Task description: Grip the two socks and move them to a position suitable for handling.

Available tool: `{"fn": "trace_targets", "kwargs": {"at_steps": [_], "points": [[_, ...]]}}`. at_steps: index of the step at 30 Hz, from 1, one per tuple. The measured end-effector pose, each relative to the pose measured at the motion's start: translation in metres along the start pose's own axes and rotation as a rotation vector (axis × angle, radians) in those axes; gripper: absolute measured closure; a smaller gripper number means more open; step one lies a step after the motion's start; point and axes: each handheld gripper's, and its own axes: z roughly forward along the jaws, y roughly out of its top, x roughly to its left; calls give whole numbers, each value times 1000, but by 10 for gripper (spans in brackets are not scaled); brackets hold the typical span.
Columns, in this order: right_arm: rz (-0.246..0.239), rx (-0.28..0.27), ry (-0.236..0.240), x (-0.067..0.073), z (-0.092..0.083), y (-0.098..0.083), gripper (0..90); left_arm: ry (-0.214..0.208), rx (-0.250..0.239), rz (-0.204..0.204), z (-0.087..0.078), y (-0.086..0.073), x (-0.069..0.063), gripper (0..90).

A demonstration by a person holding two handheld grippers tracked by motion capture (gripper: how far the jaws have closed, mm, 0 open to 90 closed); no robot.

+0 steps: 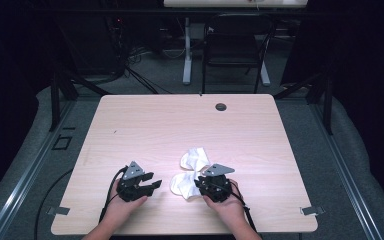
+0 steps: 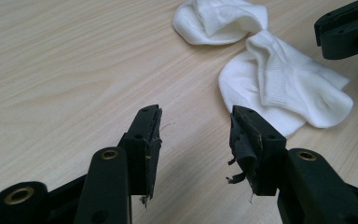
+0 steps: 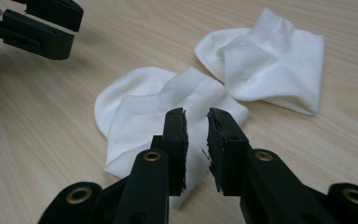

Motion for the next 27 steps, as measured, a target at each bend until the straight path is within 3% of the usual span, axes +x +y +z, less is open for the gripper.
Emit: {"fn": "trace_targets", "kwargs": {"at_steps": [5,11,19,27], "points": [[7,11,22,4,-1,8,767,6,6,4,2,-1,-4,540],[-37,47,21,10,11,20,829,-17,5,11,2,0,-5,567],[-1,75,27,5,27,9,833,-30,14,10,5,-2,-7,585],[-17,89,49,8,31,4,838,-28,19,14,4,-2,-7,587]]}}
